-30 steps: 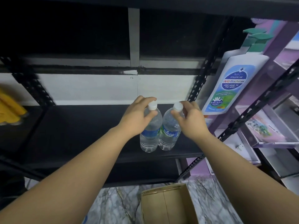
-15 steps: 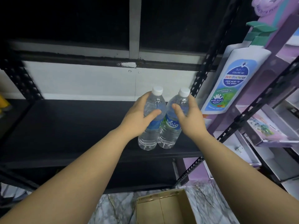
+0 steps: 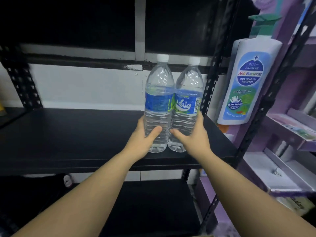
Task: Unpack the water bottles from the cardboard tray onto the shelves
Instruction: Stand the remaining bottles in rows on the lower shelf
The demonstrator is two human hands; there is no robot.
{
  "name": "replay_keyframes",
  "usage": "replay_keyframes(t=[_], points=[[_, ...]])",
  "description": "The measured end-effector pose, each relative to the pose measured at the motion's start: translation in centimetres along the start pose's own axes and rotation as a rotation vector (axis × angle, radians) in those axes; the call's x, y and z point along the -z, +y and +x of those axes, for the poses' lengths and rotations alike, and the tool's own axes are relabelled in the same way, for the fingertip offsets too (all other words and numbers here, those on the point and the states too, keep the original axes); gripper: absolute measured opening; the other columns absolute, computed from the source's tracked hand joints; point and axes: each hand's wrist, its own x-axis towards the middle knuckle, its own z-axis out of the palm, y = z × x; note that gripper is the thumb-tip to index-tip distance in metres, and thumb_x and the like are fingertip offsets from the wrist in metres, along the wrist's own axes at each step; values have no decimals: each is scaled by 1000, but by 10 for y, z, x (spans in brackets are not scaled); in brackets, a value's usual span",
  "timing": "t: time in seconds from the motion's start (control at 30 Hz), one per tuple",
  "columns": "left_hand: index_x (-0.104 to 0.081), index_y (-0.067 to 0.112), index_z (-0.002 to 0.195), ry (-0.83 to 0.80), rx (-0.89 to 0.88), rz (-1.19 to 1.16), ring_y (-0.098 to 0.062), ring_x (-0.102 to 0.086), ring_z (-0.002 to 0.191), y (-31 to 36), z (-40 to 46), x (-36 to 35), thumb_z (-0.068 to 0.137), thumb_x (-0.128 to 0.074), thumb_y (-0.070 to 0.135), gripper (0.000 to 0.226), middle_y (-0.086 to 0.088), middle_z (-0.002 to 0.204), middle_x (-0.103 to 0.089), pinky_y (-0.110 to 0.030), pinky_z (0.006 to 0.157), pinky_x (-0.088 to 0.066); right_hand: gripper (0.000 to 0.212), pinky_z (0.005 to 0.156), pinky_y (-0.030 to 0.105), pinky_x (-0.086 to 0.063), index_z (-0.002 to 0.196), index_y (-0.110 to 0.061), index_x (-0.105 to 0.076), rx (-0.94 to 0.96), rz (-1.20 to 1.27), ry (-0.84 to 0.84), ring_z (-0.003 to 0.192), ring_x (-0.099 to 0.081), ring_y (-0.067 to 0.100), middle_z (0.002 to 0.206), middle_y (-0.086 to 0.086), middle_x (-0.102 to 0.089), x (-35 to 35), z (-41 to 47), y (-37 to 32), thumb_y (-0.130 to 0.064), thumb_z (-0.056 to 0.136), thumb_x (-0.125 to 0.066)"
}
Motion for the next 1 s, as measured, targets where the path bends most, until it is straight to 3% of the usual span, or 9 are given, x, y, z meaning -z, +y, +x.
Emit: replay_keyframes(t=[0.1,0.27,0.4,0.57,0.7,0.87,1.0], points=[[-25,38,157,20,-10,-35,4,-61,116,-7,1,-7,99,-59,53,69,20,135,-62,-29,103,-46,100,82,-1,-40,150,-47,-26,11,48,10,104,-56,-24,124,-34,-61,-3,-3,9,-42,75,-91],[-32,44,150,73,2,-57,16,-58,112,-11,-2,-14,97,-55,57,59,30,127,-63,-19,94,-46,100,87,7,-47,137,-69,-24,41,109,-11,110,-63,-13,126,-28,-66,-8,-9,24,-34,74,-94],[-38,50,143,96,44,-56,13,-59,117,-14,-4,-15,105,-50,49,41,32,127,-63,-21,96,-44,104,96,21,-51,146,-52,-27,45,137,-59,117,-62,-8,131,-25,-64,-7,-7,33,-34,70,-95],[-49,40,146,143,32,-51,8,-59,122,-17,-4,-16,95,-41,30,53,27,129,-67,-28,106,-45,100,87,25,-54,132,-49,-32,9,114,-124,104,-65,-9,116,-27,-68,4,7,39,-61,53,-93],[-55,44,140,155,38,-53,3,-61,123,-17,-4,-14,86,-52,33,55,25,129,-69,-38,110,-46,93,90,28,-56,127,-48,-37,-10,149,-157,103,-66,-10,115,-24,-69,5,6,48,-52,56,-97],[-63,25,135,181,16,-118,-12,-66,126,-18,-6,-11,78,-68,34,57,6,130,-73,-48,114,-46,95,95,36,-56,130,-50,-38,2,187,-186,111,-65,-3,123,-21,-65,6,9,55,-53,56,-98],[-65,30,127,249,54,-118,-12,-68,119,-16,-7,-12,68,-81,44,63,6,124,-75,-48,113,-48,94,101,35,-51,132,-49,-39,27,191,-169,121,-54,-3,128,-28,-49,6,8,55,-54,57,-96]])
